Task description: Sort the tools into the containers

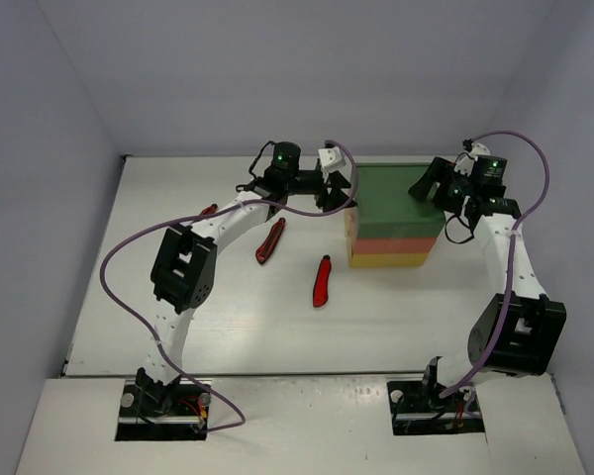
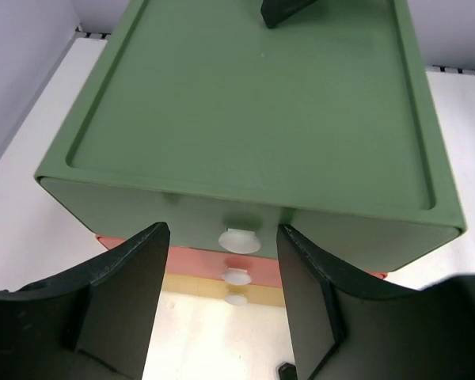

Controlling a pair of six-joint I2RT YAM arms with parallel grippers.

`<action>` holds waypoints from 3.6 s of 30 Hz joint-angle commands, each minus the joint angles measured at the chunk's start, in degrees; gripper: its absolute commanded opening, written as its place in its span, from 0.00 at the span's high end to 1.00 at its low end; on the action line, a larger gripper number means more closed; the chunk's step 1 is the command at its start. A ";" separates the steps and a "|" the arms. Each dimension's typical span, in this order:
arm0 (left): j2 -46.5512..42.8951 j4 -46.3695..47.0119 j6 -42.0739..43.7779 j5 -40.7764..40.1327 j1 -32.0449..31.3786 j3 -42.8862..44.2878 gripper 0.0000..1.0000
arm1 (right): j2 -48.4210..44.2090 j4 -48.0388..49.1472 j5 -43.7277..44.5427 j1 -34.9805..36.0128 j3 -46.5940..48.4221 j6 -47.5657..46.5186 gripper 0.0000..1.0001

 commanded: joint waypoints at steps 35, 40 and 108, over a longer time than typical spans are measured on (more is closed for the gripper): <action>-3.58 3.86 5.54 5.56 -0.11 2.26 0.58 | -5.33 -2.18 4.63 1.83 -1.89 -2.79 0.43; -3.80 3.86 4.81 6.28 -0.20 2.59 0.58 | -5.45 -2.12 4.72 1.83 -1.89 -2.74 0.43; -23.68 3.77 4.30 3.76 10.98 -25.39 0.58 | -9.13 -2.49 19.84 -2.47 -0.89 -2.84 0.61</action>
